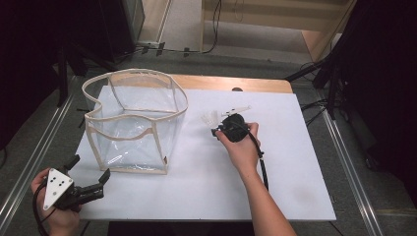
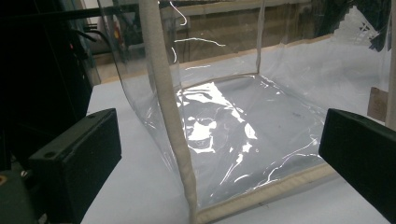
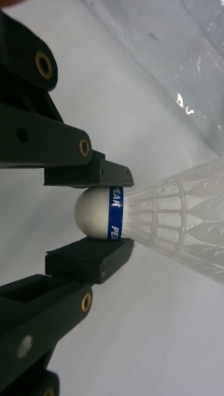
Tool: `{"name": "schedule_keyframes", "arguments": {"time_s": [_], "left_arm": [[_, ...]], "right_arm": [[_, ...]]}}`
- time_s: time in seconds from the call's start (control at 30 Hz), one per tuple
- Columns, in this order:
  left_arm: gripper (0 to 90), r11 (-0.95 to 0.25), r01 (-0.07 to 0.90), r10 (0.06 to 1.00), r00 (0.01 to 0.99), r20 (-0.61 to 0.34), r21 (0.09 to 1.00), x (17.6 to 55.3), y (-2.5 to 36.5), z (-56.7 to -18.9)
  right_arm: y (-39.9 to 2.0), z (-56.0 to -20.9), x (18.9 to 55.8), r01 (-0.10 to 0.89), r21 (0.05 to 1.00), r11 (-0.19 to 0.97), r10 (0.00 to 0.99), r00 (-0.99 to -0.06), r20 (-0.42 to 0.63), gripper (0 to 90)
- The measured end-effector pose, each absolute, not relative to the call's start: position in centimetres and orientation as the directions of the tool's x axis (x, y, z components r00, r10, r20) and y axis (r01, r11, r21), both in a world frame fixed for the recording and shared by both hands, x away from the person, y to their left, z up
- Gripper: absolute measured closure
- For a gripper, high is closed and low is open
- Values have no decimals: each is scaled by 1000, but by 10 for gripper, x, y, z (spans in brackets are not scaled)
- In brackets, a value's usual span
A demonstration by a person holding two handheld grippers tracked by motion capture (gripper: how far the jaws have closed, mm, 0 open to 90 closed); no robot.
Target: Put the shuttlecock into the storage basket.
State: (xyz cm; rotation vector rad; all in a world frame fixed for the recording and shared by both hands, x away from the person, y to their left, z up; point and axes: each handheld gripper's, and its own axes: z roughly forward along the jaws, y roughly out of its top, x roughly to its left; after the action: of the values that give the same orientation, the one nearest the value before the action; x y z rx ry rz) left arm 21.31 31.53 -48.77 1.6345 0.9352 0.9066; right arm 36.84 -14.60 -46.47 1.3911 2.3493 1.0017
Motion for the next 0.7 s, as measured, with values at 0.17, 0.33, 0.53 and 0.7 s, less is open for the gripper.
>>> {"name": "schedule_keyframes", "arguments": {"time_s": [0.17,0.33,0.53,0.7], "left_arm": [[0,-196,147,900,419,118,970,213,315,-488],[0,-196,146,900,419,119,970,213,315,-488],[0,-195,146,900,419,118,970,213,315,-488],[0,-196,147,900,420,118,970,213,315,-488]], "right_arm": [[-147,-457,368,668,677,308,837,-529,142,628],[-147,-451,368,657,687,309,833,-536,139,628],[-147,-441,366,645,702,302,829,-542,141,628],[-148,-434,366,625,719,302,825,-549,131,628]]}}
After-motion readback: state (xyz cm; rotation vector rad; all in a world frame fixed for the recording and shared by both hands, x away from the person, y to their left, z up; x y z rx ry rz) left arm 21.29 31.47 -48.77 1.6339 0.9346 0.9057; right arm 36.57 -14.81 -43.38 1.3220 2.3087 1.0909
